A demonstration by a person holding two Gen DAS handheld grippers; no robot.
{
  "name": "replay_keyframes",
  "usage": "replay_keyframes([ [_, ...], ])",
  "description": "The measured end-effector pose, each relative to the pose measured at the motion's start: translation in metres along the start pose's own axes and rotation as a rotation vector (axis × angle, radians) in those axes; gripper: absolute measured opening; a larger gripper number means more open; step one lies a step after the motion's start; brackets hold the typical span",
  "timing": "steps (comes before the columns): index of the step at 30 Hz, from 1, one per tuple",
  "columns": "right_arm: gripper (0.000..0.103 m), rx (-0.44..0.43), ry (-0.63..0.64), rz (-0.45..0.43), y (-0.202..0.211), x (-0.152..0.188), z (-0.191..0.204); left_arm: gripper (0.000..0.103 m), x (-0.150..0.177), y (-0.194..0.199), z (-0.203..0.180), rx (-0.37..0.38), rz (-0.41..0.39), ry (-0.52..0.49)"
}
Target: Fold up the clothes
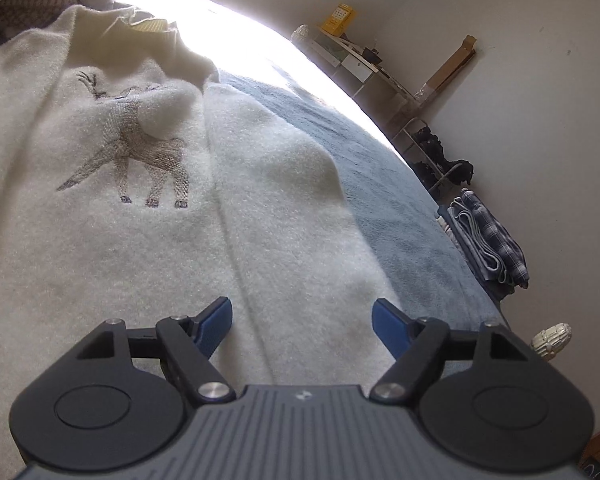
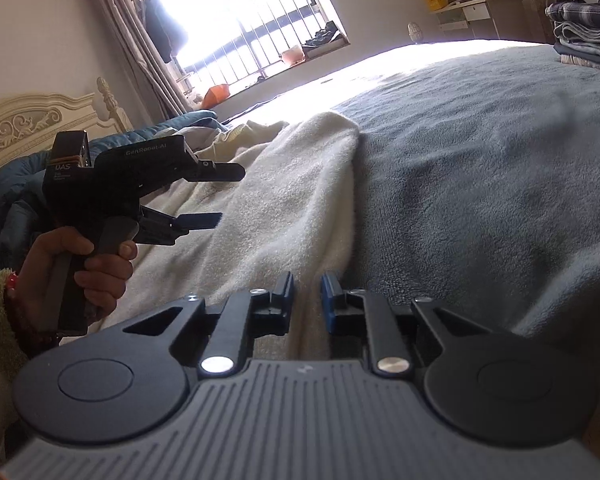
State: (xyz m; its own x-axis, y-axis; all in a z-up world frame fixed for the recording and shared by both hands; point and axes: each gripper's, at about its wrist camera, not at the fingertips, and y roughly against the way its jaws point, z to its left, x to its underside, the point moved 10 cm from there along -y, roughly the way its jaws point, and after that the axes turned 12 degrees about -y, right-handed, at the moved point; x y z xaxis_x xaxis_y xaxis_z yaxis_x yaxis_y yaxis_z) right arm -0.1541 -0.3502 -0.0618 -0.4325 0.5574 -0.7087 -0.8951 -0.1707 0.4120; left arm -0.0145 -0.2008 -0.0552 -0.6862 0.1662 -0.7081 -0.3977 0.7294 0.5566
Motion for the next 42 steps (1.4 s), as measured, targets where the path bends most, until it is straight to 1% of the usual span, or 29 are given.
replay_keyframes([
  [3,0.011,-0.014,0.052,-0.028,0.003,-0.003,0.01,0.078,0.002,0.009,-0.019,0.035,-0.005,-0.047],
  [6,0.011,0.0,0.08,-0.039,0.004,-0.003,0.014,0.079,-0.001,0.01,-0.041,0.057,0.003,-0.114],
  [7,0.013,0.015,0.076,-0.045,0.005,-0.004,0.013,0.079,-0.002,0.008,-0.048,0.06,0.006,-0.137],
  [9,0.013,0.03,0.059,-0.073,0.01,-0.007,0.011,0.079,-0.003,0.005,-0.06,0.065,0.014,-0.18],
  [11,0.015,0.011,0.032,-0.098,0.017,-0.011,0.012,0.079,-0.001,0.0,-0.067,0.063,0.024,-0.21],
  [12,0.017,-0.003,0.021,-0.096,0.017,-0.012,0.012,0.079,0.001,-0.003,-0.07,0.061,0.03,-0.221],
  [14,0.027,-0.027,0.0,-0.088,0.015,-0.014,0.013,0.079,0.005,-0.007,-0.071,0.06,0.041,-0.223],
  [20,0.031,0.015,-0.03,0.02,-0.017,-0.006,0.0,0.079,0.018,-0.019,-0.067,0.047,0.082,-0.216],
  [22,0.032,0.016,-0.018,0.046,-0.021,-0.007,0.001,0.079,0.018,-0.024,-0.066,0.045,0.091,-0.213],
  [24,0.031,0.015,0.0,0.055,-0.022,-0.007,0.003,0.079,0.016,-0.029,-0.067,0.046,0.097,-0.217],
  [25,0.027,0.011,0.029,0.054,-0.022,-0.006,0.008,0.079,0.014,-0.032,-0.069,0.046,0.099,-0.223],
  [26,0.019,0.008,0.058,0.053,-0.021,-0.004,0.013,0.079,0.012,-0.035,-0.07,0.042,0.101,-0.236],
  [29,0.013,-0.004,0.144,0.05,-0.02,-0.001,0.029,0.08,0.008,-0.048,-0.072,-0.013,0.127,-0.286],
  [32,0.012,-0.036,0.19,0.041,-0.019,0.001,0.044,0.08,0.006,-0.06,-0.072,-0.068,0.144,-0.337],
  [34,0.011,-0.074,0.215,0.03,-0.017,0.001,0.056,0.075,0.006,-0.065,-0.071,-0.099,0.145,-0.371],
  [35,0.011,-0.092,0.23,0.025,-0.016,0.001,0.062,0.058,0.006,-0.067,-0.07,-0.117,0.143,-0.386],
  [36,0.011,-0.103,0.248,0.019,-0.014,0.0,0.066,0.036,0.004,-0.066,-0.066,-0.139,0.136,-0.391],
  [37,0.011,-0.115,0.26,0.015,-0.011,-0.001,0.068,0.025,0.002,-0.064,-0.06,-0.146,0.131,-0.375],
  [38,0.013,-0.127,0.272,0.011,-0.009,-0.002,0.071,0.012,-0.001,-0.06,-0.053,-0.126,0.127,-0.326],
  [39,0.014,-0.142,0.277,0.009,-0.006,-0.004,0.072,0.012,-0.004,-0.054,-0.046,-0.101,0.12,-0.272],
  [41,0.015,-0.201,0.233,0.021,0.0,-0.015,0.069,0.012,-0.013,-0.039,-0.033,-0.088,0.097,-0.218],
  [42,0.016,-0.238,0.194,0.02,0.002,-0.025,0.065,0.011,-0.017,-0.032,-0.027,-0.084,0.086,-0.198],
])
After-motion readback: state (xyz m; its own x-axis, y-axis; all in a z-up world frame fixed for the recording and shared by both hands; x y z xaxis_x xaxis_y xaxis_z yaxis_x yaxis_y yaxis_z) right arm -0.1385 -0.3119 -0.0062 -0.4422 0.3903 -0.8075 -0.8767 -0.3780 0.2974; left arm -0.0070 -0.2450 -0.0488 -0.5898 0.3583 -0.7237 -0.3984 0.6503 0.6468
